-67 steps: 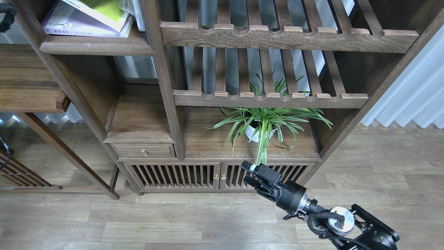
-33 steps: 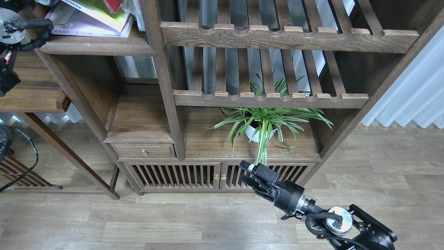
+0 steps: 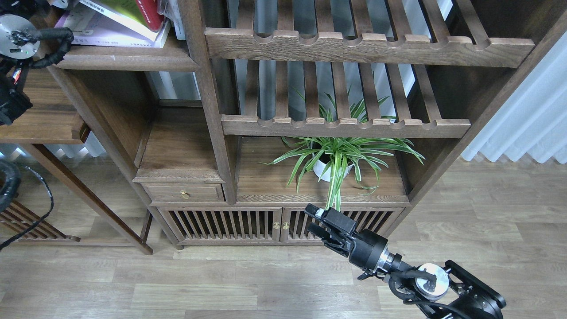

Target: Organize books on shelf

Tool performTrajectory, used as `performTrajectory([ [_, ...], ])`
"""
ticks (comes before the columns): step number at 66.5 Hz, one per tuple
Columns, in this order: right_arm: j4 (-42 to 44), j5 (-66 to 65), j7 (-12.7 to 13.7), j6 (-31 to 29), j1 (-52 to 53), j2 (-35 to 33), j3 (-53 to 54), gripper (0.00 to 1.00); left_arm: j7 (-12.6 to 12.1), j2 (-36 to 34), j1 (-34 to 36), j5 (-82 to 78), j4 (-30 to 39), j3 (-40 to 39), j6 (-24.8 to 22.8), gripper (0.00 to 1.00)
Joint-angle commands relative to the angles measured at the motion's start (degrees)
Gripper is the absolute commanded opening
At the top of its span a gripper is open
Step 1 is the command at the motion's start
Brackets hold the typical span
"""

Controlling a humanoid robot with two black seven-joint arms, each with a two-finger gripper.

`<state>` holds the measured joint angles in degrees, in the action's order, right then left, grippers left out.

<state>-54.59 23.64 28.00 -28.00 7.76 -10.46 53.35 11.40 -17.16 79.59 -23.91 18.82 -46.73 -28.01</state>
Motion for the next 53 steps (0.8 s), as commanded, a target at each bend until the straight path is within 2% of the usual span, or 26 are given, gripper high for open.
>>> performTrajectory([
  [1, 0.0, 0.0, 0.0, 0.0, -0.1, 0.0, 0.1, 1.00, 1.9, -0.2, -0.7, 2.4, 1.4, -0.8, 0.0, 0.96],
  [8, 0.0, 0.1, 0.0, 0.0, -0.1, 0.0, 0.7, 1.00, 2.7, -0.7, -2.8, 8.7, 4.4, -1.6, 0.0, 0.99],
  [15, -0.1, 0.1, -0.4, 0.0, -0.4, 0.0, 1.9, 1.00, 2.2, -0.9, -5.1, 13.8, 7.6, -2.6, 0.0, 0.99],
  [23, -0.1, 0.1, -0.5, 0.0, -0.4, 0.0, 2.5, 1.00, 2.0, -2.2, -7.9, 14.7, 10.6, -3.3, 0.0, 0.99],
  [40, -0.1, 0.2, -0.6, 0.0, -0.4, 0.6, 2.5, 1.00, 1.7, -3.8, -8.7, 14.9, 13.7, -3.5, 0.0, 0.99],
  [46, -0.3, 0.3, -0.6, 0.0, -0.4, 0.9, 2.6, 1.00, 1.5, -4.7, -9.9, 14.9, 16.8, -3.4, 0.0, 0.99],
  [47, -0.6, 0.4, -0.6, 0.0, -0.5, 0.9, 2.8, 1.00, 1.4, -5.6, -11.5, 14.9, 19.5, -3.2, 0.0, 0.99],
  [53, -0.7, 0.6, -0.6, 0.0, -0.8, 1.1, 3.3, 1.00, 1.5, -7.1, -14.5, 14.9, 23.8, -3.2, 0.0, 0.99],
])
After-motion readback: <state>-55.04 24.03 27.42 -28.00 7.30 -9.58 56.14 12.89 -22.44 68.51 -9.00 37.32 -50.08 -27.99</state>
